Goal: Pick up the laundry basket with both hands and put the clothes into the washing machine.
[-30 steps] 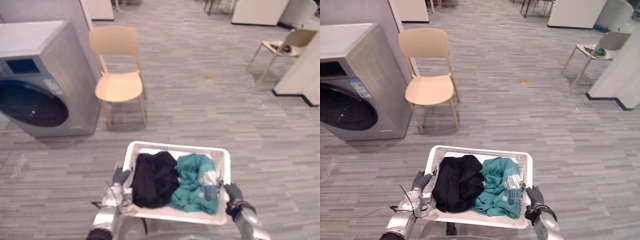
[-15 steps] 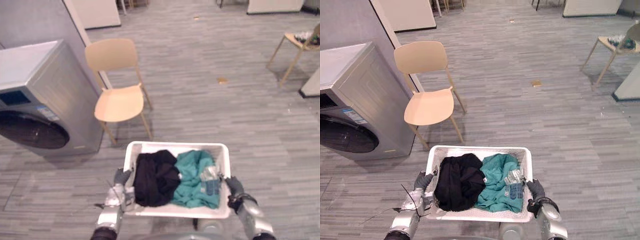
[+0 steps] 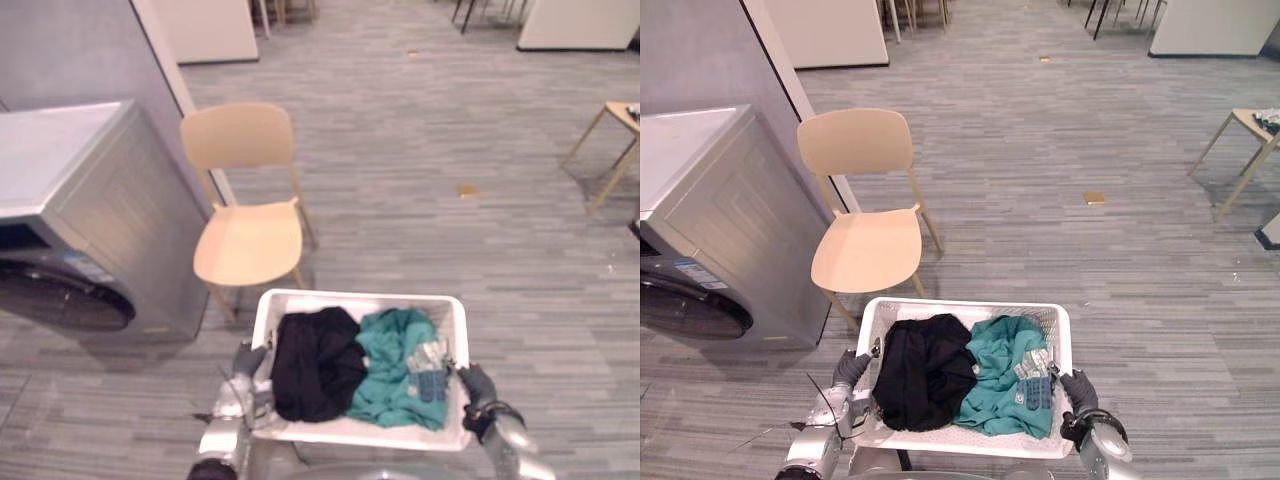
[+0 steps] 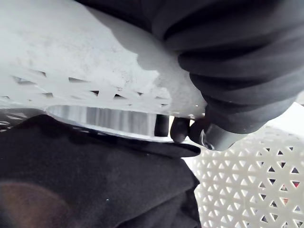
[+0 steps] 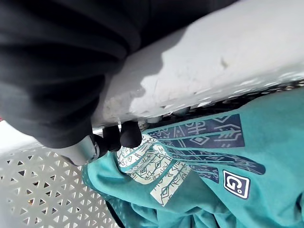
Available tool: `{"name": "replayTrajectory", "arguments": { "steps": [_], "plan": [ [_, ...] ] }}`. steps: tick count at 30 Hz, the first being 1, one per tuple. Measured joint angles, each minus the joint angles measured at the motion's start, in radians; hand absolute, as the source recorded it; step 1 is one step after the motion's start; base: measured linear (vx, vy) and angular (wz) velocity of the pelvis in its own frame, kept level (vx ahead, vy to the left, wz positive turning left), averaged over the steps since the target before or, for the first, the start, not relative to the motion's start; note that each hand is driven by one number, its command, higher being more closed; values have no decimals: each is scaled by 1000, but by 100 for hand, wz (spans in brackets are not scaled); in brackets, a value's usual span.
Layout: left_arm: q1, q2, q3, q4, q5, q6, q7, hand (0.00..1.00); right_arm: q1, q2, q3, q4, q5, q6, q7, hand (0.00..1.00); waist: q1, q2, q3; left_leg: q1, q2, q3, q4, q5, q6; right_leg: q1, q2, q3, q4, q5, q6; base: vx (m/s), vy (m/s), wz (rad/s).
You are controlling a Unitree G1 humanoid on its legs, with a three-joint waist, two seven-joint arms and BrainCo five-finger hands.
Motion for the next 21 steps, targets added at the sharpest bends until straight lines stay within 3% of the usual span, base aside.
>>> {"name": "replayTrajectory", "arguments": {
  "steps": [1,2,3,5,7,8,9,11,12,13,14,15,16,17,18,19,20,21],
  "plan": [
    [1,23,2,1,-1,0,1,100,0,22,6,1,-4,4,-5,100,0,-37,-10,-14,-11,20,71,4,0,14,-30,13,-16,0,2,391,333,-16],
    [0,49,3,-6,-9,-1,-1,100,-4,40,16,-3,-4,5,-5,100,2,-61,-25,-66,-9,7,188,-24,-35,31,-35,13,-52,19,9,395,282,-15],
    [-2,60,5,-13,-10,-6,-1,100,-12,53,17,-3,-4,5,-6,100,4,-75,-33,-102,-7,-3,277,-86,-27,45,-48,10,-80,45,30,313,237,-5],
    [-4,71,4,-47,-10,-7,0,100,-33,59,14,-3,-1,2,-10,100,8,-83,-41,-141,-26,-8,421,-201,9,79,-89,9,-105,114,50,436,370,6],
    [-4,68,2,-47,-10,-7,1,100,-32,52,14,-3,0,1,-10,100,9,-77,-52,-124,-59,9,433,-235,29,64,-129,11,-46,168,50,432,383,15],
    [-4,67,0,-47,-10,-7,1,100,-31,51,12,-3,0,1,-10,100,10,-75,-63,-96,-92,31,405,-246,48,18,-172,13,50,226,46,381,339,18],
    [-4,67,0,-48,-10,-7,2,100,-33,52,12,-3,0,1,-9,100,11,-74,-65,-76,-106,36,384,-248,51,-9,-193,12,102,263,35,374,308,17],
    [6,78,1,-63,-10,-7,9,100,-33,65,15,2,-1,1,-9,100,20,-55,-74,22,-153,60,275,-247,58,-113,-248,12,300,461,-76,355,240,7],
    [8,85,1,-71,-10,-7,13,100,-33,72,16,2,-1,1,-8,100,20,-52,-73,46,-158,61,250,-247,59,-144,-253,11,379,446,-85,335,148,9],
    [7,98,4,-76,-10,-7,18,100,-33,82,24,2,-1,-1,-7,100,20,-48,-70,93,-175,59,204,-247,59,-214,-258,1,557,335,-129,326,82,9],
    [8,100,11,-76,-10,-7,19,100,-40,78,36,2,-1,0,-7,100,20,-42,-66,156,-189,61,150,-245,57,-272,-230,4,676,216,-161,318,50,4],
    [8,99,13,-76,-10,-7,19,100,-42,77,37,2,-1,0,-6,100,19,-41,-65,185,-191,62,126,-244,54,-298,-204,7,708,160,-166,363,-30,-6],
    [5,98,13,-76,-10,-7,19,100,-44,74,38,-1,-1,0,-5,100,14,-17,-54,236,-191,62,81,-237,43,-354,-144,-9,739,64,-167,343,-109,-4],
    [-4,93,14,-76,-11,-7,19,100,-51,68,38,-13,0,-1,-4,100,6,-15,-50,277,-185,61,45,-228,30,-416,-95,-50,715,-3,-176,334,-145,1],
    [-8,90,15,-76,-11,-8,19,100,-51,65,38,-19,0,-1,-4,100,3,-3,-43,289,-182,60,35,-227,27,-445,-72,-72,673,-21,-179,259,-201,14],
    [-14,84,19,-76,-11,-8,18,100,-52,58,38,-34,1,0,-5,100,-9,-9,-41,301,-169,54,30,-227,24,-489,-20,-95,508,-17,-177,268,-257,31],
    [-20,95,24,-78,-13,-8,16,100,-47,56,41,-53,1,1,-5,100,-19,-32,-39,304,-179,46,35,-230,-7,-486,24,-80,221,92,-161,258,-261,48],
    [-37,83,25,-66,-14,-7,14,100,-48,51,40,-57,6,-2,-5,100,-26,-23,-19,311,-176,20,37,-238,-36,-456,42,-83,192,178,-234,255,-225,32]
  ]
}}
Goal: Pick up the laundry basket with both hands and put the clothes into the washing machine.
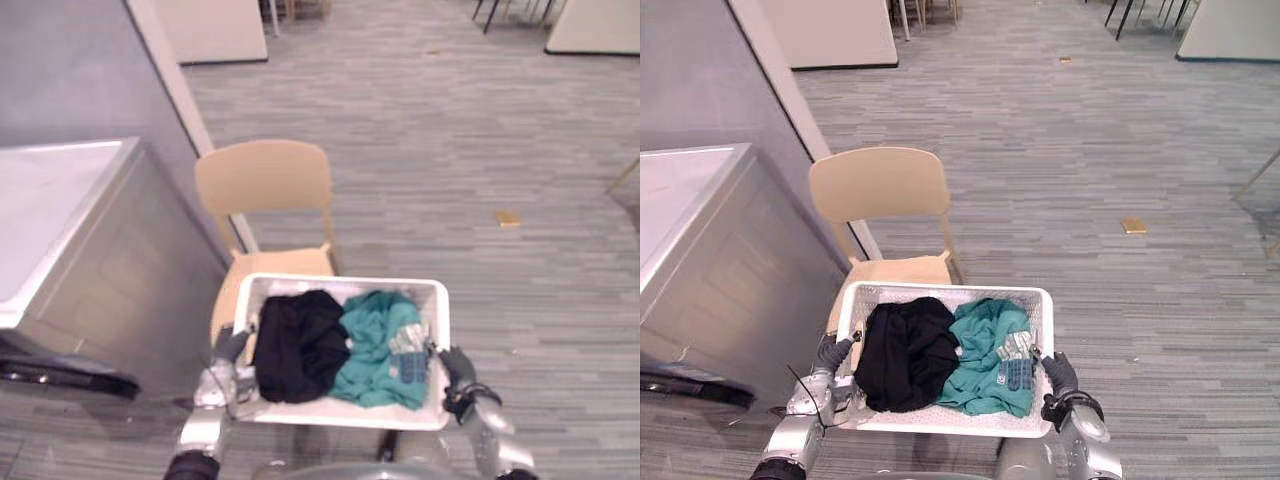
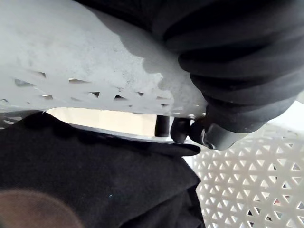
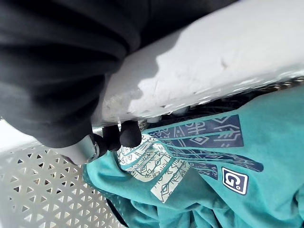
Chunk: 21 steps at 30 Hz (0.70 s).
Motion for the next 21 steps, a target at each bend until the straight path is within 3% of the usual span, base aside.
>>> {"name": "replayTrajectory", "arguments": {
  "steps": [1,2,4,7,9,12,13,14,17,19,20,21],
  "plan": [
    [-4,-37,-1,-1,1,3,2,100,-19,-32,-10,8,0,2,-7,100,10,34,9,-1,31,-26,-25,-1,-3,32,44,-33,-51,28,-8,173,-143,17],
    [-11,-42,-1,-1,1,1,4,100,-29,-41,-9,7,1,1,-5,100,9,46,4,-12,27,-36,-35,5,-5,34,51,-34,-59,28,-9,166,-150,11],
    [-31,-61,-1,-1,2,0,6,100,-35,-55,-28,-2,2,1,-2,100,9,48,7,-39,8,-72,-73,75,5,71,74,-72,-87,26,-10,105,-126,31],
    [-15,-75,3,-10,2,-20,5,100,-19,-59,-29,-42,2,-3,2,100,14,49,6,-19,28,-78,-69,80,12,141,110,-88,-165,15,-13,62,-83,31],
    [-4,-83,3,-13,3,-24,2,100,-8,-58,-28,-44,2,-5,2,100,13,55,7,-80,45,-98,50,36,18,148,101,-107,-163,-13,2,-34,24,40],
    [18,-82,-4,-12,3,-21,0,100,15,-56,-24,-45,2,-1,1,100,25,64,9,-179,75,-73,260,33,16,154,67,-130,-142,-27,-1,-26,48,33],
    [24,-84,-4,-12,3,-20,0,100,16,-57,-24,-45,2,3,0,100,32,70,14,-185,81,-64,291,35,19,168,61,-133,-145,-28,-2,-11,72,22],
    [31,-84,-4,-12,3,-20,0,100,19,-56,-23,-45,2,6,-2,100,37,58,21,-198,86,-56,329,34,33,181,46,-134,-151,-28,-3,-18,82,13],
    [53,-80,-1,-57,2,-20,2,100,19,-56,-12,-66,3,3,-6,100,39,53,22,-197,151,-30,344,8,64,180,17,-125,-152,-21,9,-27,98,-2],
    [56,-80,-2,-84,1,-20,2,100,17,-56,-13,-80,4,-6,-9,100,32,41,17,-194,166,-46,262,21,50,159,-18,-109,-155,-3,37,1,230,-4],
    [58,-84,-4,-90,1,-21,2,100,22,-61,-21,-93,4,-7,-12,100,18,47,6,-182,158,-81,157,67,-14,135,-40,-101,-160,17,69,19,295,0],
    [58,-88,-6,-90,1,-21,2,100,24,-65,-27,-97,4,-6,-12,100,12,55,0,-171,157,-87,109,101,-30,127,-43,-101,-162,24,81,37,419,4]
  ]
}}
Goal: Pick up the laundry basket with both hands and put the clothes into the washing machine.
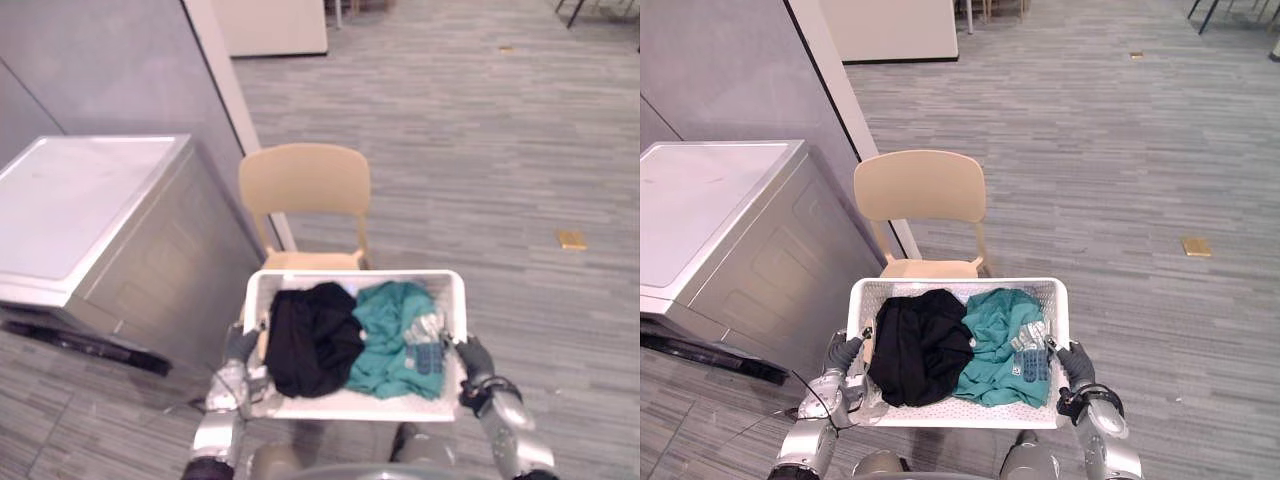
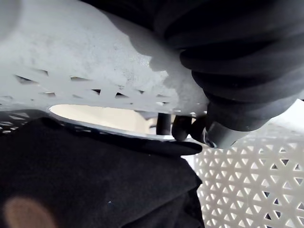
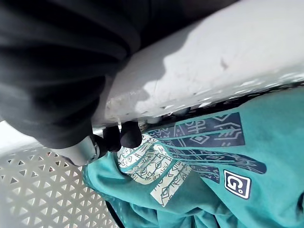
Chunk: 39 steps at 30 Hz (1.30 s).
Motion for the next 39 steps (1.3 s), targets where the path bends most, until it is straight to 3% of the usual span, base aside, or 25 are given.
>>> {"name": "replayTrajectory", "arguments": {
  "steps": [1,2,4,6,9,13,18,24,26,31,39],
  "plan": [
    [2,-15,-10,0,0,0,0,100,8,-15,-8,-1,0,0,-1,100,-7,27,-17,19,-4,0,-91,85,-6,-13,-1,-1,-3,16,24,63,457,14],
    [0,-20,-25,3,0,1,0,100,15,-8,-22,1,0,1,-5,100,-15,33,-28,62,-31,13,-184,56,-45,-14,-21,-1,-3,35,52,74,453,26],
    [1,19,-34,3,-1,1,0,100,30,18,-19,-1,0,2,-8,100,-25,-26,-38,78,-102,13,-236,69,-33,-4,-70,2,-43,91,70,80,315,31],
    [2,50,-37,2,-1,3,0,100,37,53,-12,0,-2,8,-8,100,-22,-56,-51,85,-143,14,-248,69,-32,38,-90,1,-123,138,87,67,241,23],
    [-8,81,-36,-15,-1,3,-1,100,29,77,-6,0,-2,6,-8,100,-14,-56,-57,103,-170,20,-254,64,-24,89,-100,4,-196,172,111,35,114,11],
    [-35,80,-35,-31,-1,2,1,100,-6,65,-8,-1,-1,-2,-8,100,-2,-34,-57,96,-162,43,-271,61,-22,77,-72,21,-238,189,110,-8,-5,-16],
    [-100,76,-28,-18,-1,2,3,100,-53,31,-8,3,24,-2,-4,100,-10,-54,-40,16,-151,68,-271,64,-25,-5,-50,49,-271,231,95,-45,-31,-17],
    [-436,136,-24,185,-9,3,33,100,-375,-51,23,197,99,5,-17,100,-13,-64,110,-150,-126,42,-172,64,-25,-122,-42,40,-272,272,61,-75,-40,7],
    [-612,198,-25,268,-10,5,49,100,-569,-92,75,307,160,12,-38,100,-5,-68,178,-226,-106,39,-131,65,-26,-178,-29,42,-272,292,45,-144,-63,-1],
    [-927,307,-16,413,-52,5,84,100,-944,-113,110,471,197,10,-102,100,12,-71,276,-340,-76,28,-67,67,-27,-263,-3,52,-285,328,18,-114,-53,-5],
    [-1130,354,-29,520,-59,2,99,100,-1082,-132,108,495,248,-18,-129,100,31,-71,299,-424,-61,23,-40,67,-27,-329,5,51,-286,335,9,-28,1,0]
  ]
}}
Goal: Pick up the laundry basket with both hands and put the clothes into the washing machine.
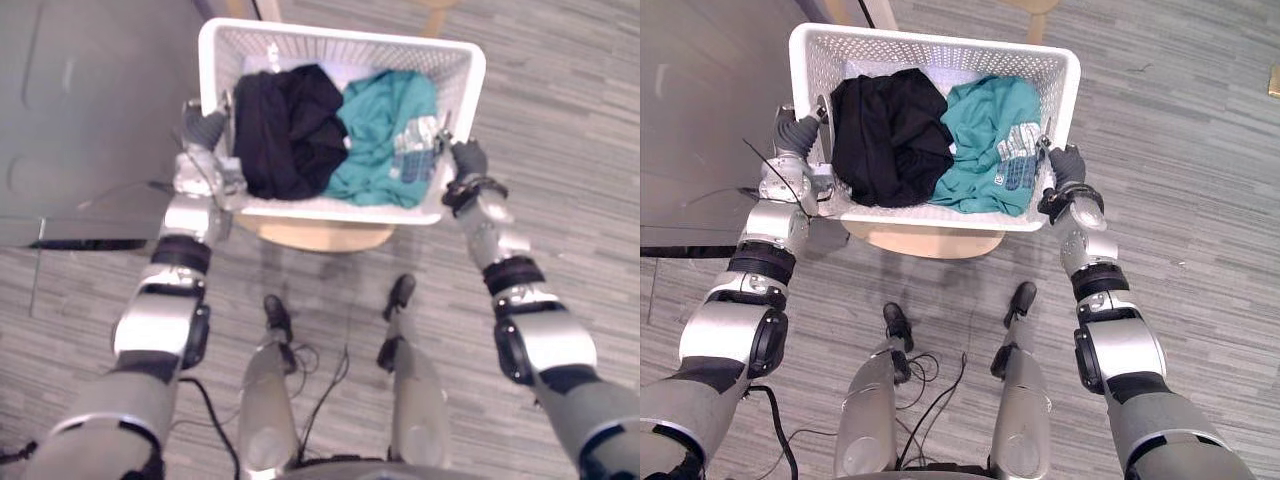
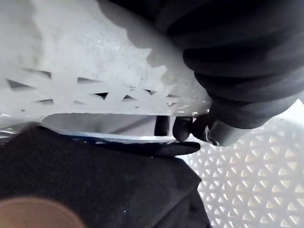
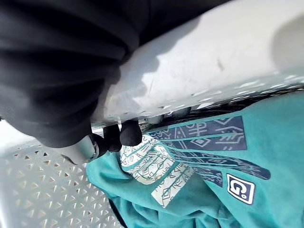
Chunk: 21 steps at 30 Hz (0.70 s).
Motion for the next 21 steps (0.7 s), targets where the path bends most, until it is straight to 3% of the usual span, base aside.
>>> {"name": "replayTrajectory", "arguments": {
  "steps": [4,7,17,18,21],
  "plan": [
    [-60,-2,-18,1,5,17,-7,100,15,-2,-32,-35,18,-5,-1,100,23,-1,4,-32,34,21,34,-1,0,-18,5,-2,10,0,0,-22,13,-1],
    [-130,15,-18,1,25,19,-10,100,15,-2,-51,-95,31,-17,-1,100,26,-3,30,-73,62,29,72,-2,1,-36,17,-14,17,-1,0,-69,7,2],
    [-202,13,-17,-2,88,21,-27,100,52,-1,-74,-168,78,-35,8,100,48,-2,33,-148,108,43,141,-17,22,-87,32,-24,40,-4,-1,-57,15,-3],
    [-202,13,-17,-2,90,21,-28,100,52,0,-74,-167,80,-35,8,0,49,-2,33,-150,111,43,142,-17,22,-87,35,-25,40,-4,-1,-19,-2,-3],
    [-203,16,-10,-2,97,27,-29,100,50,6,-74,-168,108,-35,8,0,49,-2,33,-153,118,44,145,-17,22,-89,40,-27,40,-4,-1,0,0,0]
  ]
}}
